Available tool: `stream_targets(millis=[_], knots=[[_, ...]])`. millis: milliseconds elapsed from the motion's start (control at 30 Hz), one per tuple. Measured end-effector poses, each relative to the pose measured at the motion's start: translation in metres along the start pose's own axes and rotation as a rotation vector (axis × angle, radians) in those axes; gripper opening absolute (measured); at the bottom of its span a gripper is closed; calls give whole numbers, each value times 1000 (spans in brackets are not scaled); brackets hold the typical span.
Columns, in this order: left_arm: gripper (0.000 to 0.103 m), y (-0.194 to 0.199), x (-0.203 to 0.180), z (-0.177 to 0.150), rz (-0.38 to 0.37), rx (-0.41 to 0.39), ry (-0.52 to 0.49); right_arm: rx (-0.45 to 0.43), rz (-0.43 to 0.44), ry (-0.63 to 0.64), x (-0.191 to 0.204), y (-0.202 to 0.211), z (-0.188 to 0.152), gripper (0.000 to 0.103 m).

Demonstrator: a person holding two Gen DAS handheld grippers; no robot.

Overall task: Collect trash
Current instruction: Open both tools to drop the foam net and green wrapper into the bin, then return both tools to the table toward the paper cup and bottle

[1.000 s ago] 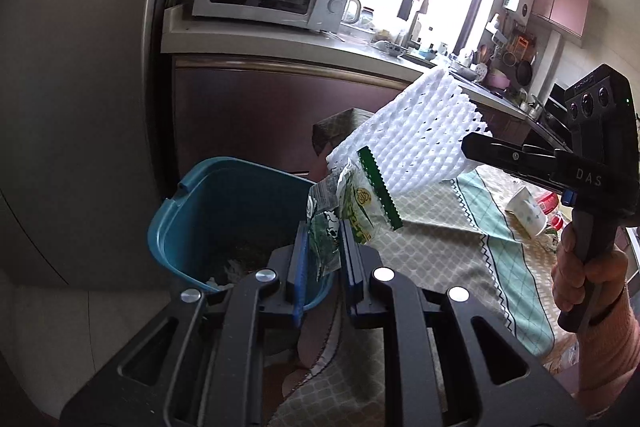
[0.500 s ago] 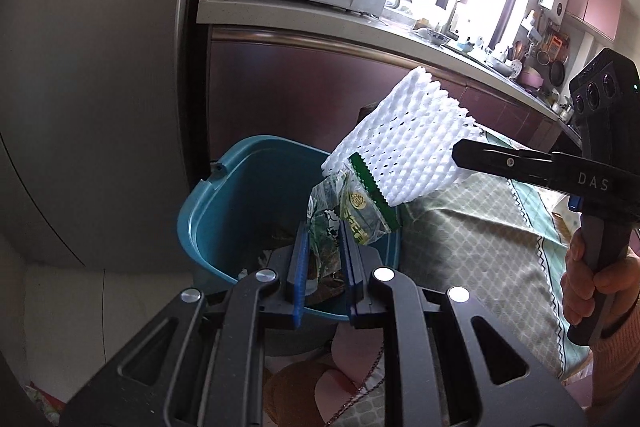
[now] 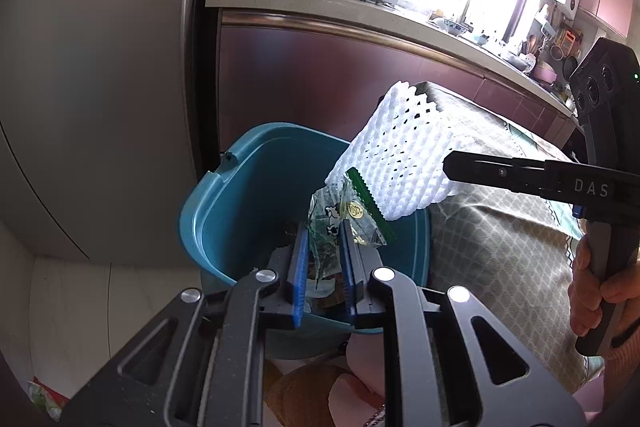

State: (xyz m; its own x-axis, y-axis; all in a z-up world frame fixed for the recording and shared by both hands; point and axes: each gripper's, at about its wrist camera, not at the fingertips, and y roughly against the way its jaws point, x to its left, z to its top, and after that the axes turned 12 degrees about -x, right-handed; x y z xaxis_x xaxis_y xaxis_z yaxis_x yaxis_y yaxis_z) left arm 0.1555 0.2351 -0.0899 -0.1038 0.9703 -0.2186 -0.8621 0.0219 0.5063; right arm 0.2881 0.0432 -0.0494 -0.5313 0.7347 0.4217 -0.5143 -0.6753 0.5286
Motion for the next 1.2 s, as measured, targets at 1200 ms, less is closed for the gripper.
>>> stream_targets(millis=[1200], knots=[[36,19,-50,3,-128,-53,-52,-39,-25,15,-6,65,-29,34]])
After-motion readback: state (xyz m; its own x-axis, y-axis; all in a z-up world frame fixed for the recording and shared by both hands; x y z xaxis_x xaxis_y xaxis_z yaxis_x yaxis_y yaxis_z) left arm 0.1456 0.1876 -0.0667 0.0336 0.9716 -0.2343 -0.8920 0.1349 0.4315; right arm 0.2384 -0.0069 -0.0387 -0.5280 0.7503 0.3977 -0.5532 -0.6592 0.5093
